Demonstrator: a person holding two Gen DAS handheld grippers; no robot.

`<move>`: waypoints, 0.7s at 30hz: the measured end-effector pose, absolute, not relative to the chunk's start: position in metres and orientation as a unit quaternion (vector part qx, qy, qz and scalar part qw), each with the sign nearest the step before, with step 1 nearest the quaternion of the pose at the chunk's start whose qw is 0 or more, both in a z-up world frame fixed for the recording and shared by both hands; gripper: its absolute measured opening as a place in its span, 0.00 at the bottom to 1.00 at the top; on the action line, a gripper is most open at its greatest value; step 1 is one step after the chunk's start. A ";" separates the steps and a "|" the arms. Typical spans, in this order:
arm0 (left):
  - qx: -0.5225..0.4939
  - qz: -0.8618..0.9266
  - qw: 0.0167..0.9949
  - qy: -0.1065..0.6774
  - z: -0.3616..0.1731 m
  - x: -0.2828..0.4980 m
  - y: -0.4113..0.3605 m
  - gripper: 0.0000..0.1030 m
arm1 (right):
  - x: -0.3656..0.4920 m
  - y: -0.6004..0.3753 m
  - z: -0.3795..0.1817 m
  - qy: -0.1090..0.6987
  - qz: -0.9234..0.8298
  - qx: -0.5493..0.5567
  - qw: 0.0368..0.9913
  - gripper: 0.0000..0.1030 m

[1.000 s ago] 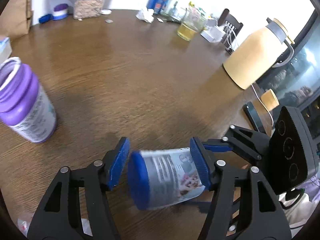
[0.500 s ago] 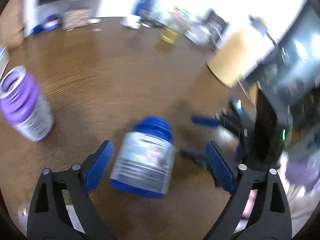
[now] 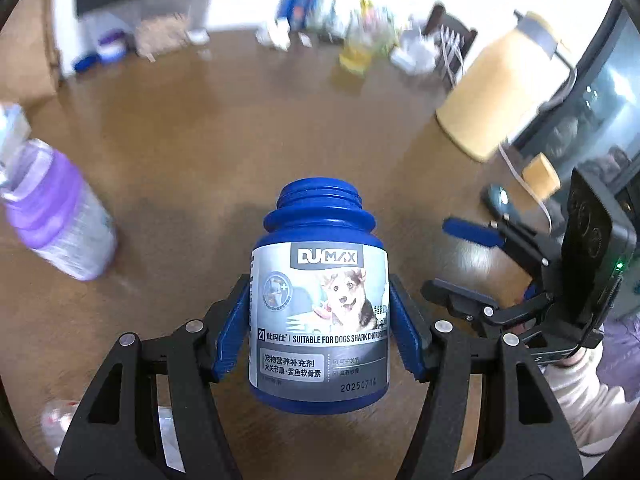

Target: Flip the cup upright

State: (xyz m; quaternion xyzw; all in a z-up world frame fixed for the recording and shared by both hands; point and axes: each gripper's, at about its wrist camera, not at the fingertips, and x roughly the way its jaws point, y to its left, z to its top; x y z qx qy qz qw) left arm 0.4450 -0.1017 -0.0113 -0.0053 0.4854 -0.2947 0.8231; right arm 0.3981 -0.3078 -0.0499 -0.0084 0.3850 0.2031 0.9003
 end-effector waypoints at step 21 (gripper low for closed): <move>0.012 -0.275 0.938 0.213 0.070 0.395 -0.066 0.58 | 0.481 -0.248 0.072 0.335 0.467 0.221 0.788 0.66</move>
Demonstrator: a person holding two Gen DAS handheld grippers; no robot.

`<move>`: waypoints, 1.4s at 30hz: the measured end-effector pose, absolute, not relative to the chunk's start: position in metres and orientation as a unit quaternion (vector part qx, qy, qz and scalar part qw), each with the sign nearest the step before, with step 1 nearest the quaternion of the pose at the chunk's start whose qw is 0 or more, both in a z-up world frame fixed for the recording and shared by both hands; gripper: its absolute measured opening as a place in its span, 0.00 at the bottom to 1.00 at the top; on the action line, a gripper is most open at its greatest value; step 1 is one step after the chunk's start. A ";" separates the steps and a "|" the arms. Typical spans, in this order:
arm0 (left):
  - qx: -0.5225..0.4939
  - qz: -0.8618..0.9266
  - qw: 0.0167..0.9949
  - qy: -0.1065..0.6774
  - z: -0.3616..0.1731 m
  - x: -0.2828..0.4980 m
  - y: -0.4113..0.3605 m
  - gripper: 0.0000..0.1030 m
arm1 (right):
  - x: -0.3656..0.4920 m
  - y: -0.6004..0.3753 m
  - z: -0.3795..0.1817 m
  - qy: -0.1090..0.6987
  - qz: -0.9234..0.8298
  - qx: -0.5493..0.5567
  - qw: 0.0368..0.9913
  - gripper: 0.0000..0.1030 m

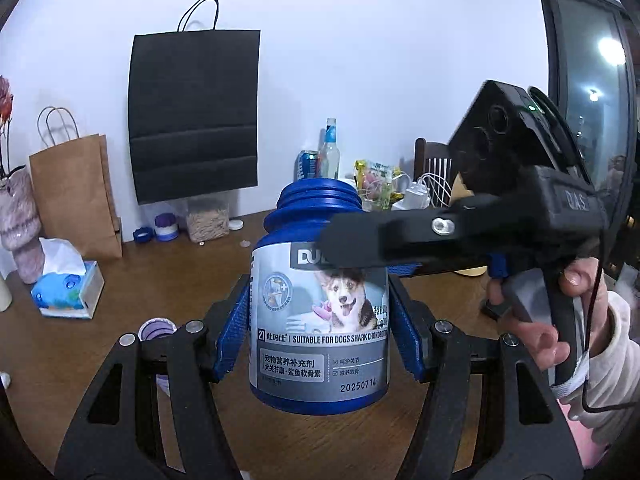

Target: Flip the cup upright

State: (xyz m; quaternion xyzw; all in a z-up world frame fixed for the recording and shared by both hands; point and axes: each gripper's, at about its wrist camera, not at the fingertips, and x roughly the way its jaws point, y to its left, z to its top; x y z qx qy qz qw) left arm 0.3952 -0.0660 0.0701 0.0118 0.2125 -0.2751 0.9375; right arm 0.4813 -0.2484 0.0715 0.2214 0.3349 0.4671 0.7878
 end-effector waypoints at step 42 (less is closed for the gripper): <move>0.065 -0.289 0.898 0.325 -0.001 0.444 -0.088 0.63 | 0.467 -0.242 0.015 0.321 0.381 0.072 0.864 0.66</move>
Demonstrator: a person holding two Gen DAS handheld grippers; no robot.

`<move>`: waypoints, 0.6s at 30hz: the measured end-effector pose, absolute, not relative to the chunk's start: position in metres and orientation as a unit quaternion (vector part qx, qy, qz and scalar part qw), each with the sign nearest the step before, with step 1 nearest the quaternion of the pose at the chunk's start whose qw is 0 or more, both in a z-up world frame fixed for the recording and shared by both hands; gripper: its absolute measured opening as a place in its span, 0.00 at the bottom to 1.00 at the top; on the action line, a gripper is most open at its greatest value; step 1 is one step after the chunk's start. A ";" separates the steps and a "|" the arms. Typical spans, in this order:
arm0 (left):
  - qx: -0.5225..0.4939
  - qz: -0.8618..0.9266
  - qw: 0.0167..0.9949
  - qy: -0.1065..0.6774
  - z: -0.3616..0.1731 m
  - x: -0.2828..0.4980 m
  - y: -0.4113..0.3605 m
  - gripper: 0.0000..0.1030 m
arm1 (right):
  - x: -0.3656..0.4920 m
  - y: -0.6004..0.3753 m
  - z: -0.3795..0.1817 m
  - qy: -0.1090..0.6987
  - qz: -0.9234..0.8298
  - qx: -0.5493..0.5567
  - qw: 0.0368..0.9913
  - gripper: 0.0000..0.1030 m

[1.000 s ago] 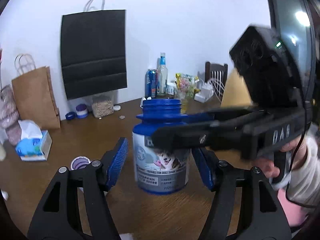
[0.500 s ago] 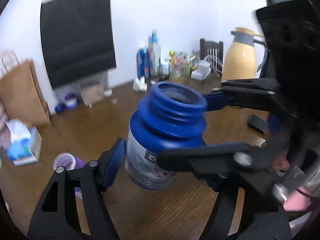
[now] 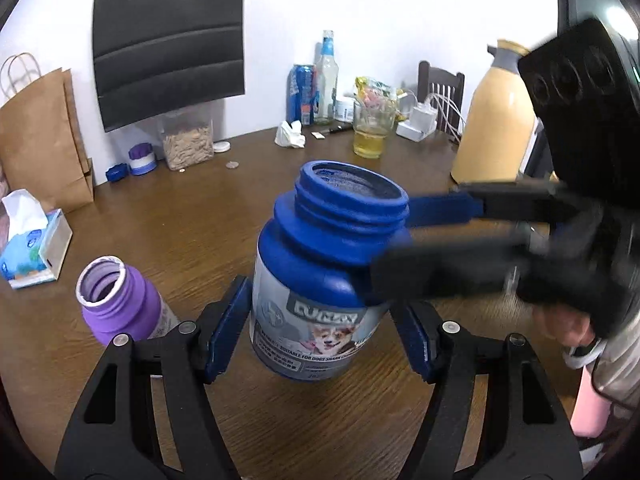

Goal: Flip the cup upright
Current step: 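Lower the upright blue bottle onto the table with the right gripper and open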

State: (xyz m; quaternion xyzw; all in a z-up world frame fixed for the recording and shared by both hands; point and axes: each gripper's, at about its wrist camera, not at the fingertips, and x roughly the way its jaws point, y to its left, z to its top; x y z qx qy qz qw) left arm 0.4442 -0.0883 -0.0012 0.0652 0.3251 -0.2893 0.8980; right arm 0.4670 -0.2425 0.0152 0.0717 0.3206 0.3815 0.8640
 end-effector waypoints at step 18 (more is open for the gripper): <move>0.066 -0.278 0.875 0.390 -0.012 0.422 -0.063 0.89 | 0.436 -0.212 0.000 0.316 0.333 -0.054 0.886 0.55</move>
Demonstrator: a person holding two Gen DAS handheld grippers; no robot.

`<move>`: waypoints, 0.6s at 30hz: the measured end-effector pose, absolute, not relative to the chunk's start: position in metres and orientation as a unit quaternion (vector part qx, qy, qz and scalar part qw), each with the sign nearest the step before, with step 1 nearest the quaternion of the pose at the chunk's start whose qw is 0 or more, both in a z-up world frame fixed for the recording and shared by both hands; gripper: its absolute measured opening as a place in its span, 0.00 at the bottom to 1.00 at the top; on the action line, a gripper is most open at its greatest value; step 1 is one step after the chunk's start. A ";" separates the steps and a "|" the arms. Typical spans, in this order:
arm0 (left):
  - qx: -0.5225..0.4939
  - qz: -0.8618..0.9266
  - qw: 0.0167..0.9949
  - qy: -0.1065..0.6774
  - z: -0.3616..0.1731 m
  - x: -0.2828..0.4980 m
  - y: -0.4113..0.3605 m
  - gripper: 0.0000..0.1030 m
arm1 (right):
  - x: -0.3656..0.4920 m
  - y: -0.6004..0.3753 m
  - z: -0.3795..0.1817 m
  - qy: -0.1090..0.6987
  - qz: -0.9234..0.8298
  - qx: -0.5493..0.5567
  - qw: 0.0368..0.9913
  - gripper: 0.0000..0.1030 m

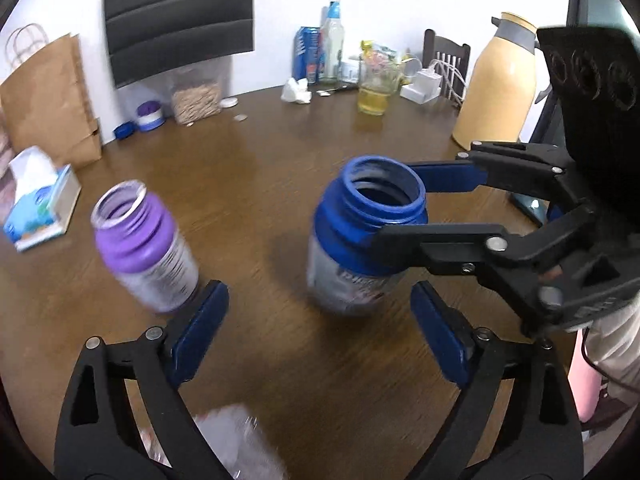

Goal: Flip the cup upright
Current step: 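Lower the upright blue bottle onto the table with the right gripper and open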

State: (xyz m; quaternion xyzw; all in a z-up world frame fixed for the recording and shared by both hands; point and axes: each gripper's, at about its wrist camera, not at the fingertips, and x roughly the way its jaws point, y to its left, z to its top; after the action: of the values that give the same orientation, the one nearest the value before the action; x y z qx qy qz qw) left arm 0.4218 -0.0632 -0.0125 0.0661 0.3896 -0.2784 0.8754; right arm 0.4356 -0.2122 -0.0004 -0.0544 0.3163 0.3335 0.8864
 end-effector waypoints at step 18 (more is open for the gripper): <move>0.021 -0.205 0.899 0.386 -0.007 0.391 -0.029 0.95 | 0.436 -0.205 -0.021 0.351 0.346 -0.012 0.870 0.53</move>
State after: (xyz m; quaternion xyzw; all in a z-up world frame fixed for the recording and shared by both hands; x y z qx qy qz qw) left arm 0.3907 -0.0294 -0.0071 0.0215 0.3857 -0.2049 0.8993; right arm 0.4355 -0.2047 -0.0210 -0.0122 0.3513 0.3463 0.8697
